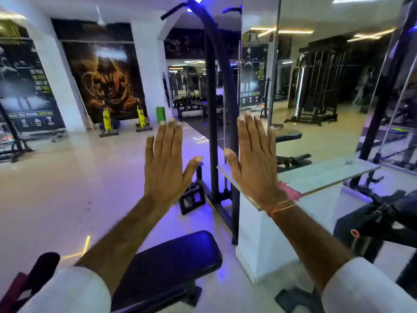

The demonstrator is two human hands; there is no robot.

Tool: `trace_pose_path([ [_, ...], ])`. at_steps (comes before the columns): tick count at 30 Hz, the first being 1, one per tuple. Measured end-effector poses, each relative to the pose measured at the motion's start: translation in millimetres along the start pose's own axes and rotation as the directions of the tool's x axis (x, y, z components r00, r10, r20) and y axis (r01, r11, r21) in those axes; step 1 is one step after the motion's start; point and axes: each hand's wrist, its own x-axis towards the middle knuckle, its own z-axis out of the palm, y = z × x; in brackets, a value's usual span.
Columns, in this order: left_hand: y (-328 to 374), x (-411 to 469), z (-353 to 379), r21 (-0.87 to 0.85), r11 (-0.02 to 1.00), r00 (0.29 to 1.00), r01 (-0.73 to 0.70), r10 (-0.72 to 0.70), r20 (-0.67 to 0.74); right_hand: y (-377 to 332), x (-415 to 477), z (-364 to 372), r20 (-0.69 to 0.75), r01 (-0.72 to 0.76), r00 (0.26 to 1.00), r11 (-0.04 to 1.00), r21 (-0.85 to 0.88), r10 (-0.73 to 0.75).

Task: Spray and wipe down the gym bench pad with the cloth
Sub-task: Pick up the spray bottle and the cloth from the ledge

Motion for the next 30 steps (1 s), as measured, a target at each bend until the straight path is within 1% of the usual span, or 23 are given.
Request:
trace_pose_path([
  [2, 24.1, -4.4, 31.2, -0.045, 0.998, 0.998, 0.039, -0.037, 0.06, 28.2, -10.3, 13.6, 0.052, -0.04, 0.998, 0.999, 0.0, 0.04],
  [6, 74.4, -22.4, 96.2, -0.095, 0.991, 0.981, 0.096, -0.078, 0.179, 90.7, -39.0, 47.9, 0.125, -0.046, 0.991, 0.999, 0.024, 0.043],
  [11, 126.4, -30.8, 163.8, -0.096, 0.985, 0.949, 0.146, -0.113, 0.293, 162.7, -69.1, 92.3, 0.185, -0.012, 0.983, 1.0, 0.008, 0.011],
  [14, 150.7, -37.5, 201.1, -0.109, 0.977, 0.924, 0.182, -0.132, 0.358, 195.9, -89.0, 117.8, 0.207, -0.036, 0.978, 0.999, 0.019, 0.031],
  [17, 175.3, -46.4, 249.7, -0.116, 0.973, 0.899, 0.2, -0.135, 0.416, 234.1, -111.7, 151.2, 0.272, -0.078, 0.96, 0.997, 0.017, 0.07],
  [21, 201.1, -58.8, 316.0, -0.137, 0.958, 0.849, 0.252, -0.151, 0.506, 281.6, -138.8, 192.3, 0.345, -0.134, 0.93, 0.991, 0.009, 0.123],
  [24, 219.9, -64.8, 364.5, -0.144, 0.937, 0.8, 0.318, -0.183, 0.571, 313.0, -152.2, 221.0, 0.422, -0.202, 0.888, 0.979, 0.003, 0.182],
  [27, 236.7, -63.1, 399.5, -0.154, 0.92, 0.759, 0.361, -0.194, 0.622, 340.7, -162.7, 242.1, 0.483, -0.228, 0.85, 0.973, -0.02, 0.209],
  [28, 241.6, -60.8, 409.6, -0.146, 0.915, 0.744, 0.376, -0.205, 0.636, 348.7, -164.7, 249.5, 0.498, -0.238, 0.84, 0.971, -0.016, 0.214],
  [30, 250.7, -55.4, 427.7, -0.132, 0.883, 0.705, 0.45, -0.261, 0.66, 364.2, -165.6, 263.9, 0.524, -0.283, 0.816, 0.959, -0.007, 0.245],
])
